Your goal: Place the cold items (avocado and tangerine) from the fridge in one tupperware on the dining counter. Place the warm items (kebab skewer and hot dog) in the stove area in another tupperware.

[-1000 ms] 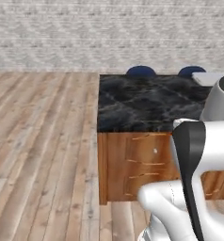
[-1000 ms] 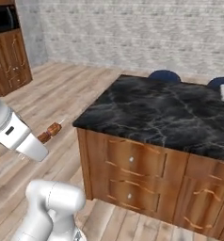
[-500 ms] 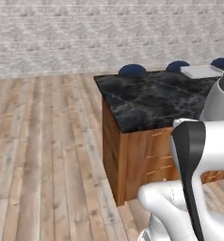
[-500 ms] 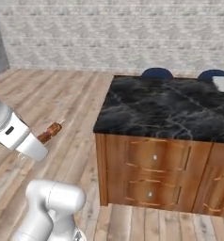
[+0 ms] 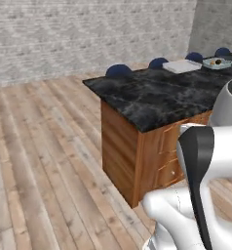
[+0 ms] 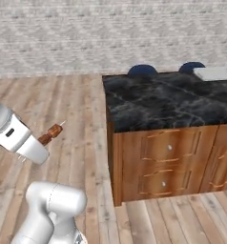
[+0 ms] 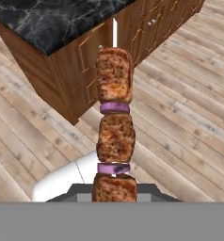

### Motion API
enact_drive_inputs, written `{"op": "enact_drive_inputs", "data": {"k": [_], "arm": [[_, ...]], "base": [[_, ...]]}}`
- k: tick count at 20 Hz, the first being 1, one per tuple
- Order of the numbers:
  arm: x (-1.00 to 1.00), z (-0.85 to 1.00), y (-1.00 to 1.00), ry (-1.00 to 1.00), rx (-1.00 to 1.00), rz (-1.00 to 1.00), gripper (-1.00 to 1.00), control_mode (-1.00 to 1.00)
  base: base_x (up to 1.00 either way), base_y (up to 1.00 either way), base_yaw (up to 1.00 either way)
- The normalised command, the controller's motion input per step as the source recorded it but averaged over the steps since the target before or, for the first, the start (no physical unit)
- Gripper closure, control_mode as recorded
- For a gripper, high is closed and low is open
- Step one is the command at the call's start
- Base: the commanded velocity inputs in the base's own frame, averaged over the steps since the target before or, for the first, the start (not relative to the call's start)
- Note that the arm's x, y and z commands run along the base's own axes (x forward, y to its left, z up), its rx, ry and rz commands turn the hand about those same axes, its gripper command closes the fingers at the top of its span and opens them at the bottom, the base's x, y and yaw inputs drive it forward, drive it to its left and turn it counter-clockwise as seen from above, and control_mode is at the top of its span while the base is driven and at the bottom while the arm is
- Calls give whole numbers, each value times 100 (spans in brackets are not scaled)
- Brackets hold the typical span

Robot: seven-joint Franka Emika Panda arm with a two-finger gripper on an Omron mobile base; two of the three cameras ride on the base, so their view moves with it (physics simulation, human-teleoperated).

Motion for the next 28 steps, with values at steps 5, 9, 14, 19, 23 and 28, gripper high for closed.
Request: {"op": "enact_drive_inputs", "data": {"k": [5,9,14,19,23,28], "arm": [[0,0,0,0,0,0,100,100],[0,0,0,0,0,0,100,100],[0,0,0,0,0,0,100,100],[0,0,0,0,0,0,100,100],[0,0,0,0,0,0,100,100],[0,0,0,0,0,0,100,100]], "base": [[32,100,-55],[35,100,-52],[52,100,-38],[57,100,-39],[57,100,-40],[55,100,-40]]}}
